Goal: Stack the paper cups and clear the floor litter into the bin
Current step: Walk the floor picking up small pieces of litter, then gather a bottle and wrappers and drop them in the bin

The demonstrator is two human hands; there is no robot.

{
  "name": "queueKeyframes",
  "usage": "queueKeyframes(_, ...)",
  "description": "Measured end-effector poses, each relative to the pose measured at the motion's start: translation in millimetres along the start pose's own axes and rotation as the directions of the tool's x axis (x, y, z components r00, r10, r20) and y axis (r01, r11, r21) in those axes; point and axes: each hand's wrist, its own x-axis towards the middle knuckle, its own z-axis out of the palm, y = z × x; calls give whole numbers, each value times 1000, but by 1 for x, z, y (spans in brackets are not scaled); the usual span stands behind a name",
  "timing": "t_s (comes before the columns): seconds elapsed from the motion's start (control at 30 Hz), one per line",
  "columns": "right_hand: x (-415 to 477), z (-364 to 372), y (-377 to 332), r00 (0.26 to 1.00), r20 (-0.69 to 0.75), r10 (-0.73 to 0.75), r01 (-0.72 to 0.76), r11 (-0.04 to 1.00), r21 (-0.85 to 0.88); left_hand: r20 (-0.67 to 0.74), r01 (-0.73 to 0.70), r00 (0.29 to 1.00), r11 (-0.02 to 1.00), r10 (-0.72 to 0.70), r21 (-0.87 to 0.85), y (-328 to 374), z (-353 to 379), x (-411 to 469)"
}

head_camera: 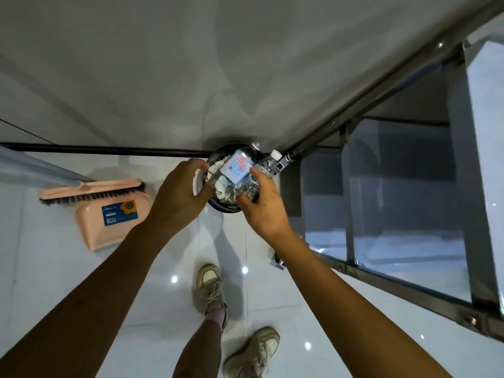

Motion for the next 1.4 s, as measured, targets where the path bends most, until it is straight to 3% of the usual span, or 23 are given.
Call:
queueKeyframes(0.2, -74, -31, 28, 999, -18, 40, -39, 999, 30, 52, -210, 977, 969, 205, 130, 37, -6, -39)
queueKeyframes(0.37, -176, -82, 47, 991, -99, 90, -80, 992, 94, 94, -278, 959, 949, 266, 147, 115, 1, -97)
queueKeyframes(0.53, -307, -145, 73, 958, -252, 140, -83, 972, 221, 210, -487, 860, 871, 466, 60, 206, 25, -197)
queueKeyframes(0.67, -446, -187, 114, 879, -425, 218, -97, 953, 289, 298, -571, 778, 821, 553, -33, 245, 40, -289)
queueKeyframes(0.83, -592, -217, 167, 770, -570, 286, -128, 945, 301, 411, -649, 662, 754, 627, -105, 286, 65, -387)
queueKeyframes(0.93, -648, -228, 191, 670, -648, 363, -132, 917, 377, 437, -745, 539, 649, 720, -151, 340, 99, -443)
queueKeyframes(1.13, -726, -250, 234, 528, -696, 486, -113, 853, 510, 539, -854, 278, 461, 795, -241, 435, 178, -524)
queueKeyframes(1.4, -793, -335, 331, 375, -752, 542, -101, 830, 548, 603, -885, 60, 322, 796, -337, 539, 301, -593)
